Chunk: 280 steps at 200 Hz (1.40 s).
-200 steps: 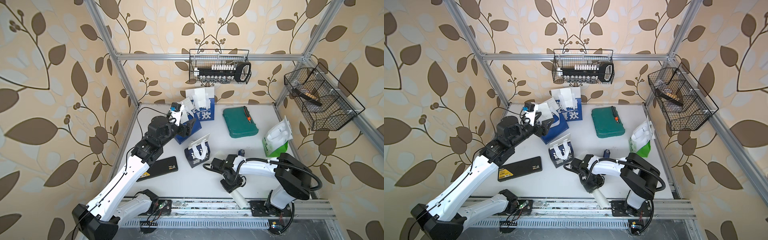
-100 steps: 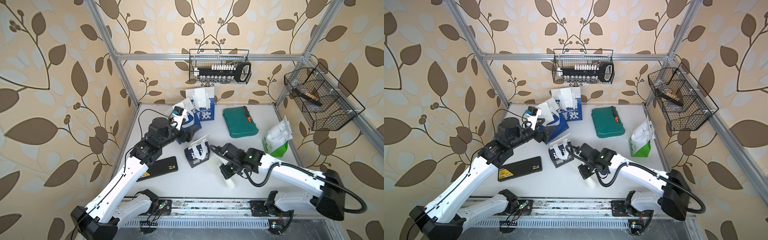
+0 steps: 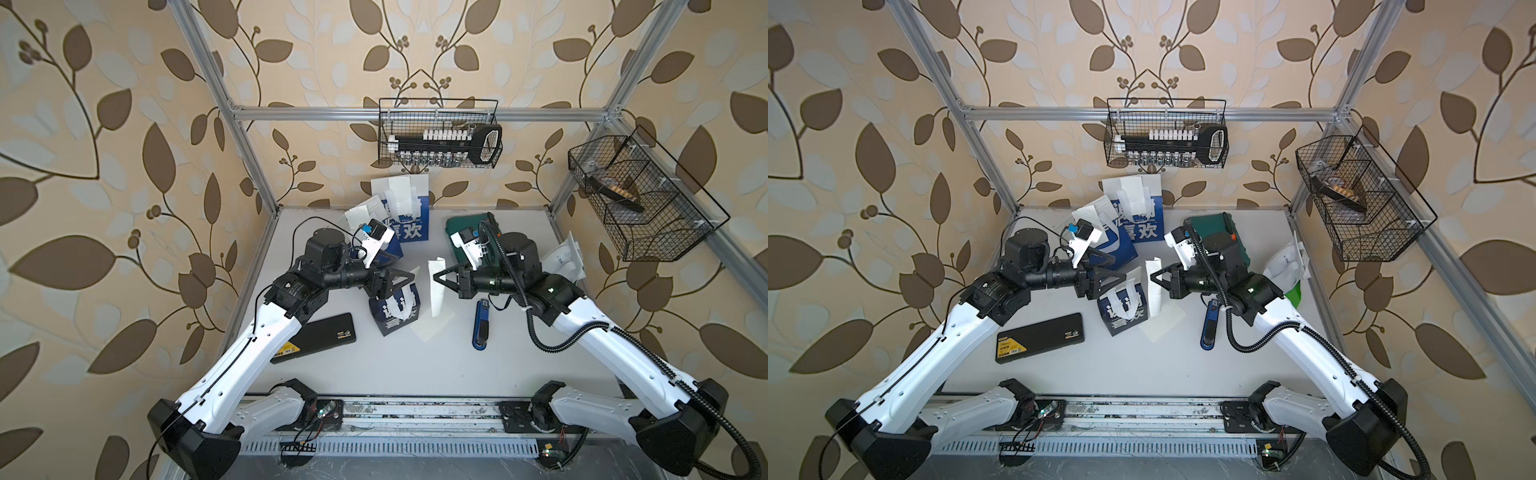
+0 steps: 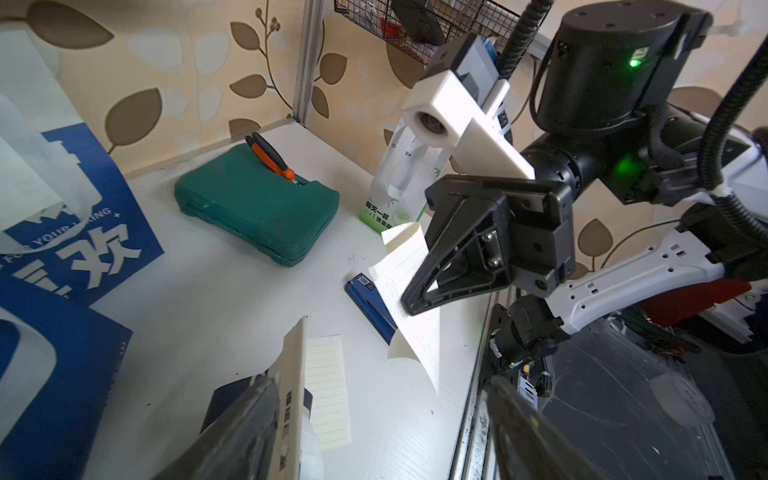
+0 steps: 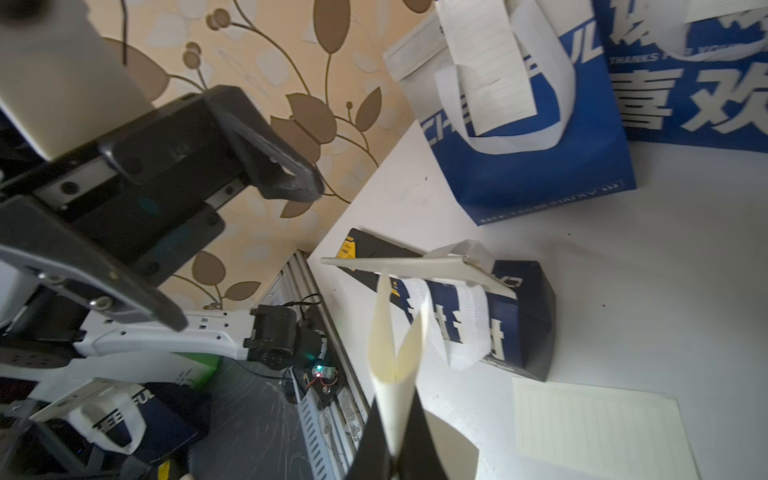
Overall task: Staple the receipts to the bags
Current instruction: Pick up the receipt from the center of the board.
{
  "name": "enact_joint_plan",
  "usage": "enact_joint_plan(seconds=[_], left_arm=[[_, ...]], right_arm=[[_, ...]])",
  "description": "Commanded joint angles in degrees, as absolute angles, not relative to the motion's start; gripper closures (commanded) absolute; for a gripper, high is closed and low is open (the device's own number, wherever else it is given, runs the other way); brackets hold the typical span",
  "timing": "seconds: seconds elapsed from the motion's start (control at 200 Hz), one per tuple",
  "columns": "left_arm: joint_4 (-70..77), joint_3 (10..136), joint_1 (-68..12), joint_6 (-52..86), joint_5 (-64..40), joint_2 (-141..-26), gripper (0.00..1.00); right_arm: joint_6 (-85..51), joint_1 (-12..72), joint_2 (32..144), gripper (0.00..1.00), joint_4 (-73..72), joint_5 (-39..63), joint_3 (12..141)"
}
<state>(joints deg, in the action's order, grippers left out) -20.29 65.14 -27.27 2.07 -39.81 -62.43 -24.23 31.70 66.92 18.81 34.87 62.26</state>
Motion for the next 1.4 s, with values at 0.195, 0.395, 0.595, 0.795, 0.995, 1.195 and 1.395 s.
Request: enact_joint_plan(seconds=[0.195, 0.395, 0.595, 0.795, 0.995, 1.195, 1.395], left_arm=[[-14.8, 69.8, -26.8, 4.3, -48.0, -68.7, 0.26], [-11.2, 69.0, -26.9, 7.0, -49.9, -70.2, 0.35], [-11.4, 68.9, -26.9, 7.6, -50.9, -70.7, 0.46], [-11.7, 69.0, -27.1, 8.5, -51.9, -71.5, 0.60], [-11.4, 68.9, -27.3, 9.0, -52.3, -72.4, 0.65], [-11.4, 69.1, -27.3, 9.4, -51.1, -72.3, 0.80], [-12.5, 69.6, -27.3, 9.1, -48.6, -72.0, 1.00]], right_arm=[[-24.5, 31.6, 69.1, 0.97, 15.3, 44.0, 64.1], [-24.7, 31.6, 69.8, 0.97, 14.9, 44.3, 64.2], [-24.7, 31.6, 71.2, 0.97, 14.3, 43.9, 65.6], [-24.8, 31.6, 72.5, 0.97, 14.4, 43.7, 66.6], [-25.2, 31.6, 72.7, 0.97, 14.4, 43.6, 66.6], [-25.1, 31.6, 72.9, 0.97, 14.9, 42.7, 66.2], [-25.1, 31.6, 72.9, 0.91, 15.8, 40.4, 66.4]])
